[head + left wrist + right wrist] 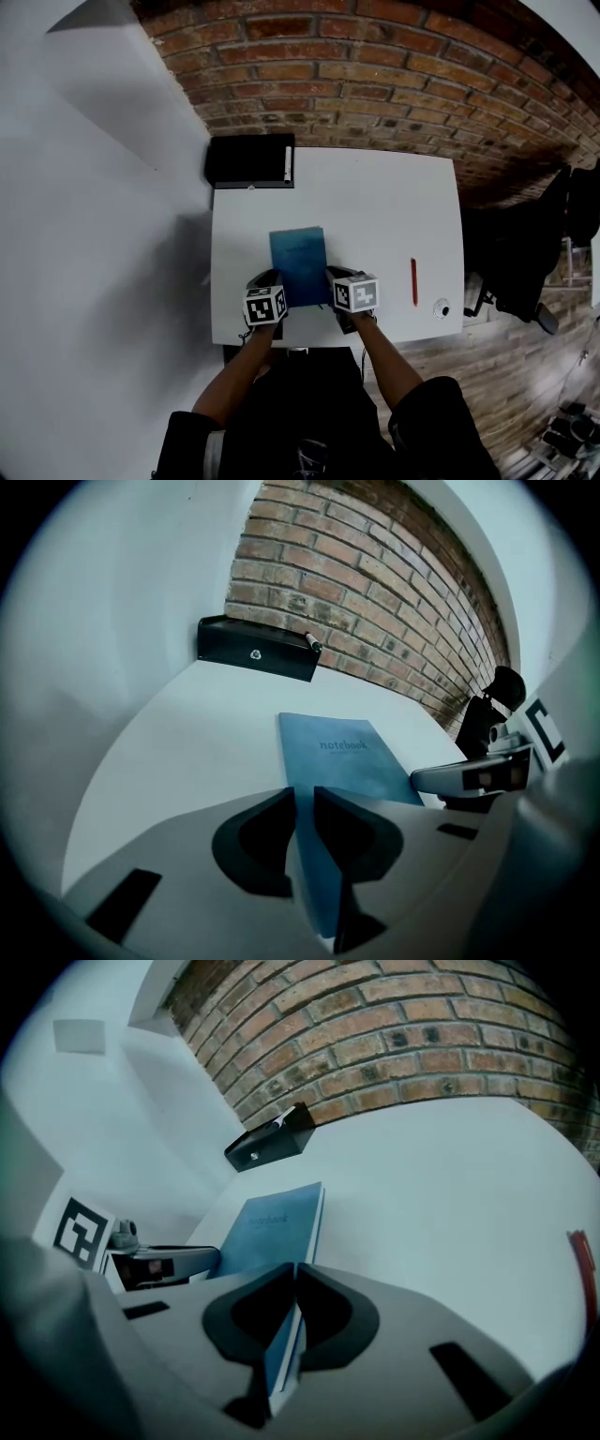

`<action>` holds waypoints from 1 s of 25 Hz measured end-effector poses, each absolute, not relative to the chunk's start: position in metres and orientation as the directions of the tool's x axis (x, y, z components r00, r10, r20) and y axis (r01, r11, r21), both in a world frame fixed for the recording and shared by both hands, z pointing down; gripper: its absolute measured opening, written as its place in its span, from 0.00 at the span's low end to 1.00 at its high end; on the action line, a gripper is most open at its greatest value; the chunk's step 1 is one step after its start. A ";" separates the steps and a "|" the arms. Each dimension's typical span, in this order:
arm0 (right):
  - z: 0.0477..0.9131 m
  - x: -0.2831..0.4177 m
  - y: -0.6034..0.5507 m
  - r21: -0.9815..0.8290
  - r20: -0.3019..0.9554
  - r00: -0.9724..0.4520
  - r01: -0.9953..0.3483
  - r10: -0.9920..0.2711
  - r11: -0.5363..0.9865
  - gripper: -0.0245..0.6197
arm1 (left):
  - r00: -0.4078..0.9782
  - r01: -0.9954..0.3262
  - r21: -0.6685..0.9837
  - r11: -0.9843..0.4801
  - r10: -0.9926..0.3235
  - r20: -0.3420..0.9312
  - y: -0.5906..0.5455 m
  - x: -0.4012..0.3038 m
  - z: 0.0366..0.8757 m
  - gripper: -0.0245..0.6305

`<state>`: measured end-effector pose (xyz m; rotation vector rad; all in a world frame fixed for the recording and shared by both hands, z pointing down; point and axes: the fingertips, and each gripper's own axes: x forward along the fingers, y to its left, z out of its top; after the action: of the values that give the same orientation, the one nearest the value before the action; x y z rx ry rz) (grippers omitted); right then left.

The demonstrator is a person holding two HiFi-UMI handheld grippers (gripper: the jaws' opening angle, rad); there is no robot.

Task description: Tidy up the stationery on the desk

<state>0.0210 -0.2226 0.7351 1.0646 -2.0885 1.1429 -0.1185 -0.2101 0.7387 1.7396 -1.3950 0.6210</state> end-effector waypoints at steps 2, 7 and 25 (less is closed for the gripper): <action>0.736 0.014 -0.215 -0.468 0.735 -0.562 -0.825 -0.379 0.316 0.09 | 0.270 -0.958 0.275 -0.077 -0.561 0.783 -0.207 -0.126 0.738 0.15; 0.739 -0.005 -0.197 -0.479 0.732 -0.569 -0.821 -0.375 0.310 0.09 | 0.270 -0.961 0.259 -0.100 -0.551 0.789 -0.197 -0.146 0.739 0.15; 0.743 -0.042 -0.176 -0.470 0.742 -0.583 -0.804 -0.329 0.364 0.09 | 0.238 -0.971 0.220 -0.098 -0.539 0.808 -0.176 -0.182 0.738 0.14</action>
<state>-0.0425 -0.1764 0.7425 0.9777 -2.0922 1.1577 -0.1823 -0.1760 0.7376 1.7471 -1.4013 0.7139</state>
